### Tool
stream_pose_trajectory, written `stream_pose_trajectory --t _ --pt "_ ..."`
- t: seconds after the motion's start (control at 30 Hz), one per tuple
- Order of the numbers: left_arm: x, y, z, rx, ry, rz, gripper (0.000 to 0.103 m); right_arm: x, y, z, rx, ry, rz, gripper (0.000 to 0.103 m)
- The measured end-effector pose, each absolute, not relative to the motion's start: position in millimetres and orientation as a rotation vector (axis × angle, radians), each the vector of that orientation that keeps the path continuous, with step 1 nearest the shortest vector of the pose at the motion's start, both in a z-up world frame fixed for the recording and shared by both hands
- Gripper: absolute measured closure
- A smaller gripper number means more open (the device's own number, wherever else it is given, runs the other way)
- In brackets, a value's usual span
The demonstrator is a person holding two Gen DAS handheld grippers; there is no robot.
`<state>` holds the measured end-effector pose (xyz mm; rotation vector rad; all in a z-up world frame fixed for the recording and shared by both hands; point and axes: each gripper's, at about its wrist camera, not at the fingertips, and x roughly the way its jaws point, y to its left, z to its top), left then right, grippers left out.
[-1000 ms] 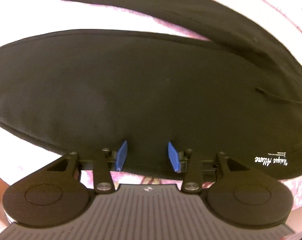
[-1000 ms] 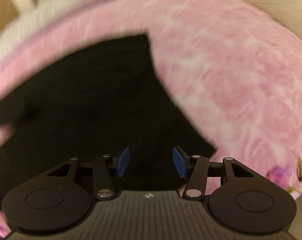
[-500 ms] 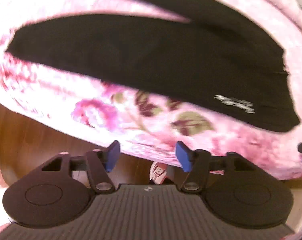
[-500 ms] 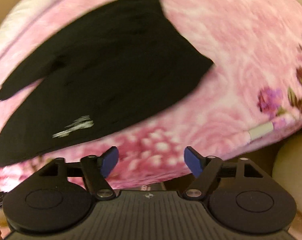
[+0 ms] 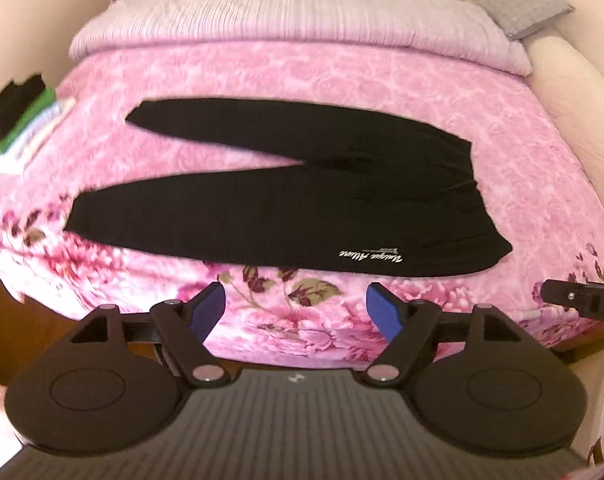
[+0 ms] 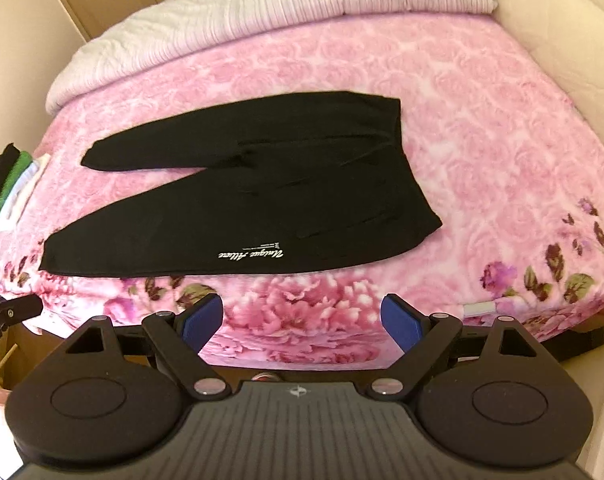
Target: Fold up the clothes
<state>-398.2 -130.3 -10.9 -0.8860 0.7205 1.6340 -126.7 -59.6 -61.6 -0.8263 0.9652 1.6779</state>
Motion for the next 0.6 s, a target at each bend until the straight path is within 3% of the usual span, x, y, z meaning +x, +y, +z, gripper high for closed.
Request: stream_pose_trajectory --t 0.6 --pt "-383.9 -165.7 -16.9 -0.844 0.776 1.707 0.020 -116.0 -86.5 -61.0 -0.847 0.976 1.620 0.014"
